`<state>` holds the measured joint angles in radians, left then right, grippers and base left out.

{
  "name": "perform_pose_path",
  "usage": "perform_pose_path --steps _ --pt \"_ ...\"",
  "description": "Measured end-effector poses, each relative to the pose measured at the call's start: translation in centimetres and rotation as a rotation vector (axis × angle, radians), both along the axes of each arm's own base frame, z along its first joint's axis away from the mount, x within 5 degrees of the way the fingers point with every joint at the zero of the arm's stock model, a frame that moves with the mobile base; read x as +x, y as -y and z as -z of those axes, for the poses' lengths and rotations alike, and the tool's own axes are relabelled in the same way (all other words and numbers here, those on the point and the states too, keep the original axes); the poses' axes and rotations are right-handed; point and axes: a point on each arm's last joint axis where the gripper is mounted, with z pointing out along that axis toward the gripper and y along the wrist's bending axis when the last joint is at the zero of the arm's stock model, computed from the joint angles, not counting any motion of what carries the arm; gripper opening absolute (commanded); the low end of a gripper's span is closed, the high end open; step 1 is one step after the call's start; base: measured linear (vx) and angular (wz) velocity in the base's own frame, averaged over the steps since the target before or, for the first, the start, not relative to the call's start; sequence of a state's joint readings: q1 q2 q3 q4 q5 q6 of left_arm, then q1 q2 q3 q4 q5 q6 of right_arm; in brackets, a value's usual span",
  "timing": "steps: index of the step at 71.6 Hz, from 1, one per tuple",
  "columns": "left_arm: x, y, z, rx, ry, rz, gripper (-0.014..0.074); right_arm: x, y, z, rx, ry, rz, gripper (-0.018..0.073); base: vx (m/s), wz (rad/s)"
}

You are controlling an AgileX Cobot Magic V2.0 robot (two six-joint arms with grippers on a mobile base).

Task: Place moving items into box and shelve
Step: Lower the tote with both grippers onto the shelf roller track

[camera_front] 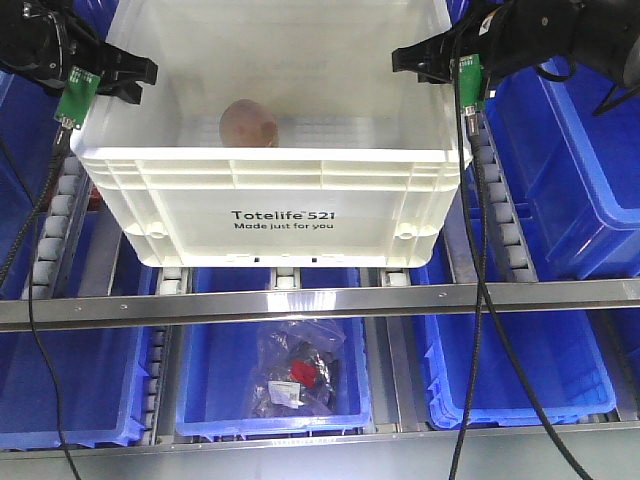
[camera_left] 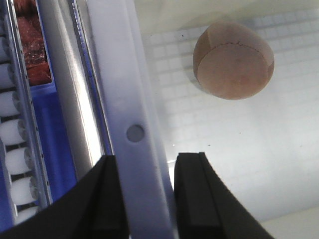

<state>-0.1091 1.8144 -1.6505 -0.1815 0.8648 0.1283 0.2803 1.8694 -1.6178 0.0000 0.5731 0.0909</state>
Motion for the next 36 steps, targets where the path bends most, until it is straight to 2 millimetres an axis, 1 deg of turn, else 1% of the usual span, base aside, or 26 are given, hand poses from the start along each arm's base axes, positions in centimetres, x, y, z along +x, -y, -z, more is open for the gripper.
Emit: perform_pose_path --steps 6,10,14,25,36 --pt "0.0 0.2 0.1 -0.010 -0.002 0.009 0.0521 -0.1 -0.4 0.0 0.026 -0.002 -0.003 0.0587 0.00 0.00" --pt "0.0 0.4 0.1 -0.022 -0.004 0.011 0.0566 -0.1 -0.7 -0.1 0.037 0.000 -0.007 0.0640 0.00 0.00" --pt "0.0 0.5 0.1 -0.029 -0.007 0.014 0.0596 -0.2 -0.9 -0.1 0.044 0.002 -0.010 0.0671 0.00 0.00" --pt "0.0 0.8 0.2 -0.039 -0.009 0.018 0.0608 -0.2 -1.2 -0.2 0.056 0.004 -0.012 0.0675 0.00 0.00" --pt "-0.1 0.8 -0.1 -0.043 -0.002 0.017 0.0605 -0.6 -1.0 -1.1 0.060 0.021 -0.013 0.0638 0.00 0.00"
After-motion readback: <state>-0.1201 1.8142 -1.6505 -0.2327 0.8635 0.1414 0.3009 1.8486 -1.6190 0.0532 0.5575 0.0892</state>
